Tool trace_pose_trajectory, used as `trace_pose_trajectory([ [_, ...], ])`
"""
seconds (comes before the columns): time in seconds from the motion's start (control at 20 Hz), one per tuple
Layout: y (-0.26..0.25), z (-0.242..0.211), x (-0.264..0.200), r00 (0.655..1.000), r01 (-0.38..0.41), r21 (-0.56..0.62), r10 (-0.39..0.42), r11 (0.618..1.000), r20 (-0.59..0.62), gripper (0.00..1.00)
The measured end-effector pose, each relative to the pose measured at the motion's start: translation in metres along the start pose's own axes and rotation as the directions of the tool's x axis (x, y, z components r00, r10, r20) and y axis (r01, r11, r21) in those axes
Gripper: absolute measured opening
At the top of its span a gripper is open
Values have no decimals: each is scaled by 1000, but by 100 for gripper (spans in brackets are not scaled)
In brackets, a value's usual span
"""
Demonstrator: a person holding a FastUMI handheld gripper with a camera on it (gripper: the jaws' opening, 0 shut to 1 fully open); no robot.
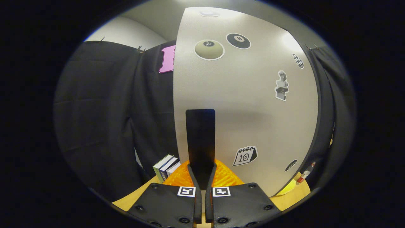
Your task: Open the shoe cabinet door, grab the shoes and put them into the shoe cabinet, then close the shoe cabinet door.
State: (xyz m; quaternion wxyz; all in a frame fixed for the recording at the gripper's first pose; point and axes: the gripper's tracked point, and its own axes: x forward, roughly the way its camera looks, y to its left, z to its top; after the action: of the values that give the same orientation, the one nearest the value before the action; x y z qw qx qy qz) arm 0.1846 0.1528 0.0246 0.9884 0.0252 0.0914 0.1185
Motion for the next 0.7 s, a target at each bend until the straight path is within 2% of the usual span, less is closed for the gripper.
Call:
trace_pose_trajectory([
  [0.7, -23, -8, -63, 1000, -28, 5, 28, 1000, -3, 6],
])
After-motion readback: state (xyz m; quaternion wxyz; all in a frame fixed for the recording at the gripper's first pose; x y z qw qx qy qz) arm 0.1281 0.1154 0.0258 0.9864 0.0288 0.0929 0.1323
